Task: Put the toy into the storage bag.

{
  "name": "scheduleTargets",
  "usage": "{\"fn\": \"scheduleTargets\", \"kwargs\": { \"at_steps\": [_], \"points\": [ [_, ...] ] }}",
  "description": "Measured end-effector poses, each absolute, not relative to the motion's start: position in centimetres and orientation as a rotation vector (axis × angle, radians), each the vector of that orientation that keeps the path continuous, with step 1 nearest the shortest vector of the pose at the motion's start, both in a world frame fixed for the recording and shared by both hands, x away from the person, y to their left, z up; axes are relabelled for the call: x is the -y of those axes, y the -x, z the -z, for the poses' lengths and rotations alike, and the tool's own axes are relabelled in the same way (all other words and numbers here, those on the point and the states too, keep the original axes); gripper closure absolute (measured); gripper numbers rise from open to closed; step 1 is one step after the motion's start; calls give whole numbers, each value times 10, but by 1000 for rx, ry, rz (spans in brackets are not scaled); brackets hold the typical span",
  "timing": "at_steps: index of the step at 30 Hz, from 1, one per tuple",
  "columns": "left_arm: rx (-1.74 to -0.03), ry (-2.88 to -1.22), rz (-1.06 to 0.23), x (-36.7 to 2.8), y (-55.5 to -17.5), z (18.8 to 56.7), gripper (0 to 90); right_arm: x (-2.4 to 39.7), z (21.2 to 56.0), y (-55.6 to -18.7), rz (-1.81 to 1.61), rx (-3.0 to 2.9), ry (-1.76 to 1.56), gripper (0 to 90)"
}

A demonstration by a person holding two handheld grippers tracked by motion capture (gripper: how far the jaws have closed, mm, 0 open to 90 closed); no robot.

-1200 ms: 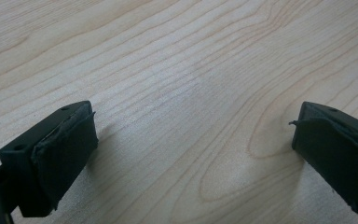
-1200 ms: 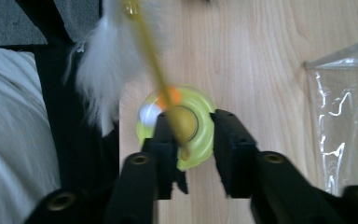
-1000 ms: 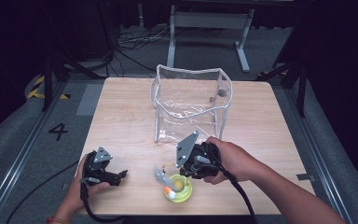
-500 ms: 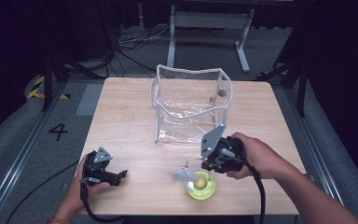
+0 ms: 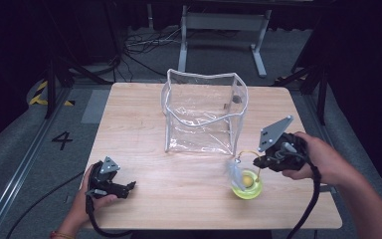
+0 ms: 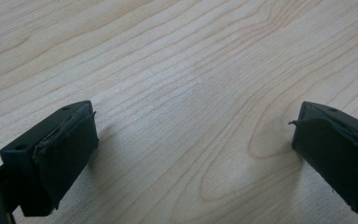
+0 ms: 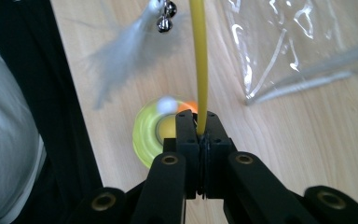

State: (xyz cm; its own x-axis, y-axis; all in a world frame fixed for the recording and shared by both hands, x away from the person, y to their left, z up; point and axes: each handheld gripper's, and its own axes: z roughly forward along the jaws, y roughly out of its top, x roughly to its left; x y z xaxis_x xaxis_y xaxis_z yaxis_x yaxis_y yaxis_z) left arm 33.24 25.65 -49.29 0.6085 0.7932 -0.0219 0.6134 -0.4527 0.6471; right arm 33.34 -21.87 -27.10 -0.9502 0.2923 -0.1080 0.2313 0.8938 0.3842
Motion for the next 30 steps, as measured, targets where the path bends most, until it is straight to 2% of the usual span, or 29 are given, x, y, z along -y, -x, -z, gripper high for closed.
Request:
{"fn": "scheduleTargets", "kwargs": {
  "at_steps": [14, 30],
  "points": [
    [-1104, -2215, -378, -256, -332, 493, 5, 273, 240, -355, -566, -2767, -607, 885],
    [-1107, -2210, -383, -257, -332, 493, 6, 285, 218, -403, -519, -2709, -746, 885]
  ]
}}
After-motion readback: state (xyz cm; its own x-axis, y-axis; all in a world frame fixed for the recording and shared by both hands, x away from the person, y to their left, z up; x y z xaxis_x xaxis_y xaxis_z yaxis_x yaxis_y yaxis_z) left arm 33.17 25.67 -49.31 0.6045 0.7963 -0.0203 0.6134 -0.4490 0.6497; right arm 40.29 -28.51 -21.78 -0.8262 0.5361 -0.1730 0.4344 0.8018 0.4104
